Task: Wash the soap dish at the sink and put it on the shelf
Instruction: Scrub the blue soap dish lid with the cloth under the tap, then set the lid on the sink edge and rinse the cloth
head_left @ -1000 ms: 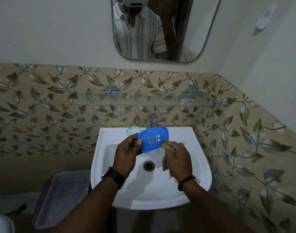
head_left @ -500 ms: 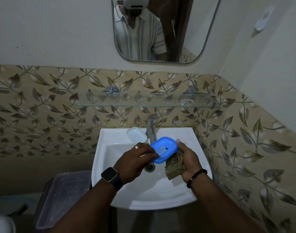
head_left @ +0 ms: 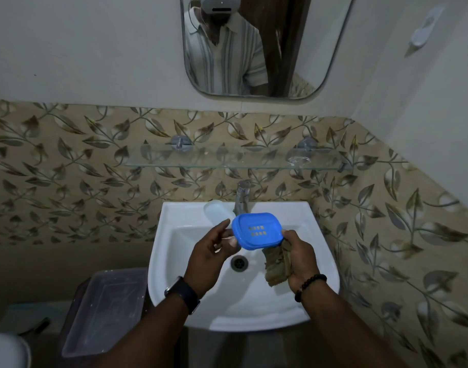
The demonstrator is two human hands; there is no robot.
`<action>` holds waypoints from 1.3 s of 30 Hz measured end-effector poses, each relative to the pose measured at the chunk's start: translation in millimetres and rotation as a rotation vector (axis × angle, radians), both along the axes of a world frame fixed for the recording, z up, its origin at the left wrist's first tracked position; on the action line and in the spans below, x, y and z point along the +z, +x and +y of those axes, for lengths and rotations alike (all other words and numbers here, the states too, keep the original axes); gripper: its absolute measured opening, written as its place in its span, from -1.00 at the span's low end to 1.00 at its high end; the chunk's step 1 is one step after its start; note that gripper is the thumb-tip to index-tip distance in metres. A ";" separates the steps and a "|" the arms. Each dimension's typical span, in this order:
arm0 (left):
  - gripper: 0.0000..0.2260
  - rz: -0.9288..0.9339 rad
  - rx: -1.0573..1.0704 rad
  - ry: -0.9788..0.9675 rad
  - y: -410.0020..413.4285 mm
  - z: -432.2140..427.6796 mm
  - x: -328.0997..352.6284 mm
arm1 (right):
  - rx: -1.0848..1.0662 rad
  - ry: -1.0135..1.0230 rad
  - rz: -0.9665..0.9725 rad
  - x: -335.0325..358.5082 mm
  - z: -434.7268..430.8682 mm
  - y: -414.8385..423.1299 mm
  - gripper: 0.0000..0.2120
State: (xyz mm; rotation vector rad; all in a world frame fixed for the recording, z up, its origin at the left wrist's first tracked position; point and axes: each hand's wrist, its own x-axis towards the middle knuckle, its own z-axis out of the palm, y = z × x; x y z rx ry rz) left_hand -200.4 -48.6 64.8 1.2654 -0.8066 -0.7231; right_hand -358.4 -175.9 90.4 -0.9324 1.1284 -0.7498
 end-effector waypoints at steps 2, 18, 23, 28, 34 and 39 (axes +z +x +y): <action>-0.63 0.141 -0.058 -0.018 -6.4 2.1 -0.1 | -0.011 -0.015 0.039 -5.1 2.4 2.8 -0.66; -0.80 0.396 0.470 0.120 74.8 -0.2 -39.1 | 0.096 0.090 -0.045 -18.2 4.8 30.6 -0.63; -0.75 0.395 0.615 0.275 130.1 -11.6 -64.2 | 0.089 0.094 -0.033 -24.2 2.7 28.7 -0.64; -0.71 0.336 0.645 0.438 165.0 -29.7 -78.4 | 0.074 0.137 -0.051 -30.8 -6.2 24.4 -0.60; -0.70 0.299 0.626 0.525 182.8 -45.8 -83.0 | 0.047 0.151 -0.064 -40.4 -13.1 26.4 -0.58; -0.67 -0.004 0.626 0.656 192.1 -49.2 -84.3 | -0.003 0.151 -0.029 -45.0 -15.9 25.0 -0.61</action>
